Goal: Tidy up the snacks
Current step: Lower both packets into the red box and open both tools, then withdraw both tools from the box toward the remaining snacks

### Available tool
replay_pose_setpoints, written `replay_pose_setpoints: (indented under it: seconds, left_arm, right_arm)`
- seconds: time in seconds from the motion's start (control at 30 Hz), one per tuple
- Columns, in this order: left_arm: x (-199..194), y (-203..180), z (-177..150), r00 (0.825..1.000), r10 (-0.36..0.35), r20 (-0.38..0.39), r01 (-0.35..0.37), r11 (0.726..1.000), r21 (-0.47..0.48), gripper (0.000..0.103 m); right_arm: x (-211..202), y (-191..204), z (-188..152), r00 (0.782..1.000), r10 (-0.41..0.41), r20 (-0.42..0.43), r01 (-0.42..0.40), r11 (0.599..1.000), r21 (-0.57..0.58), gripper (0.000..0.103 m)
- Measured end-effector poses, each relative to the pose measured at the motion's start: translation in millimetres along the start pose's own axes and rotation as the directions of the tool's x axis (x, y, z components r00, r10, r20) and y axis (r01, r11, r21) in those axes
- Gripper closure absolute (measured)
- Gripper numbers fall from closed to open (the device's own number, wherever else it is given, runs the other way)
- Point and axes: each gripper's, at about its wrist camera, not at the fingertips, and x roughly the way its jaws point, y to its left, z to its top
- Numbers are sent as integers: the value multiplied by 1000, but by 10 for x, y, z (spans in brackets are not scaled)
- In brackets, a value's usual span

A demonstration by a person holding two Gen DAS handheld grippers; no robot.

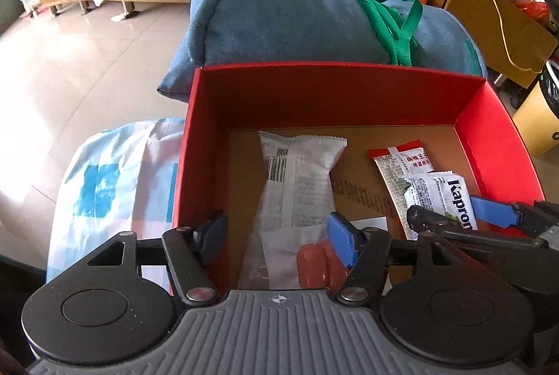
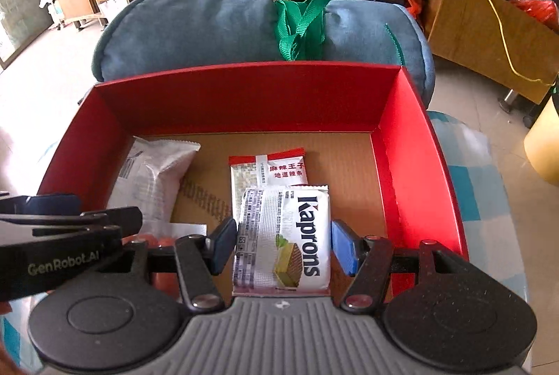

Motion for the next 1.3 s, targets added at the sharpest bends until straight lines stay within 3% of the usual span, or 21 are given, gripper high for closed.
replay_pose_setpoints:
  seconds: [0.37,1.3]
  left_arm:
    - [-118,-1,-15,1000,3,28,-3,1000,7,18]
    - [-532,212,-150,998,-39,55,40,999,-25,15]
  right_arm:
    - [-114,-81,0,1000,-15,19,15,1000,22,36]
    - [-614,-10,-65,996,2,91,-2,1000,10,33]
